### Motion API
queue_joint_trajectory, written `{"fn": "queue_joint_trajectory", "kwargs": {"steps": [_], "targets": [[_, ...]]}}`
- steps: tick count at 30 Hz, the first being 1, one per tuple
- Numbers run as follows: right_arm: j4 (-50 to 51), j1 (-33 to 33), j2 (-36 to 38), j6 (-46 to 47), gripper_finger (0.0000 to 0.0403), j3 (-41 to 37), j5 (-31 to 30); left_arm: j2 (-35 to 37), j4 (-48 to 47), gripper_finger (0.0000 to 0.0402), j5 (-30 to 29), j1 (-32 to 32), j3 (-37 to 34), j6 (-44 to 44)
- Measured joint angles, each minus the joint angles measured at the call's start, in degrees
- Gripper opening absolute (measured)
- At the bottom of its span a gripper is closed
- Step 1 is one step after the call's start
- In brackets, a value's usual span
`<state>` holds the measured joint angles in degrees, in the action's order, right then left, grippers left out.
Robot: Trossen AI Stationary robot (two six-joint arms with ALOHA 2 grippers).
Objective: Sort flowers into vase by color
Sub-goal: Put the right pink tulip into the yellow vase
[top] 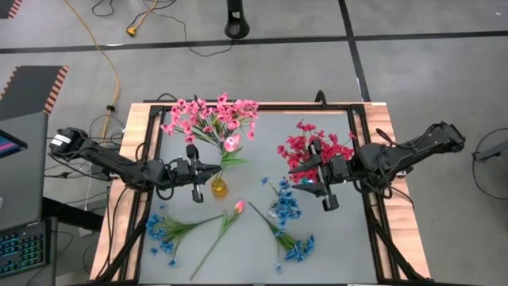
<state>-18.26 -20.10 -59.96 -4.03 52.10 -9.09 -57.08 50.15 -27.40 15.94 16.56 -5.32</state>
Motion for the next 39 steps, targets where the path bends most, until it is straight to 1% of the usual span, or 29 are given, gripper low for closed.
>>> {"fn": "queue_joint_trajectory", "kwargs": {"steps": [7,11,16,19,22,26,29,39], "targets": [[-0.20,0.00,0.00,0.02,0.0195,0.00,-0.02,-0.87,1.03,0.0000,0.05,0.02,0.00,-1.31],[-0.20,0.00,0.00,-0.31,0.0195,0.00,-0.01,-4.39,1.80,0.0000,0.00,0.02,0.00,0.01],[-0.17,0.00,0.00,-0.33,0.0195,0.00,-0.02,-9.92,8.42,0.0000,0.05,0.02,0.00,-0.05],[-0.15,0.00,0.00,-0.35,0.0195,0.00,-0.02,-11.73,8.67,0.0000,-0.21,0.02,0.00,0.53],[-0.17,0.00,0.00,-0.46,0.0195,0.00,-0.02,-12.45,6.83,0.0000,-1.39,0.42,0.00,1.72],[-0.15,0.00,0.00,-0.50,0.0195,0.00,-0.02,-12.32,3.18,0.0000,-6.24,2.13,0.00,3.24],[-0.15,0.00,0.00,-0.51,0.0195,0.00,-0.02,-12.26,2.20,0.0000,-8.54,3.40,0.00,3.49],[-0.13,0.00,0.00,-0.94,0.0195,0.00,-0.02,-12.26,-2.03,0.0000,-9.31,4.68,0.02,7.55]]}}
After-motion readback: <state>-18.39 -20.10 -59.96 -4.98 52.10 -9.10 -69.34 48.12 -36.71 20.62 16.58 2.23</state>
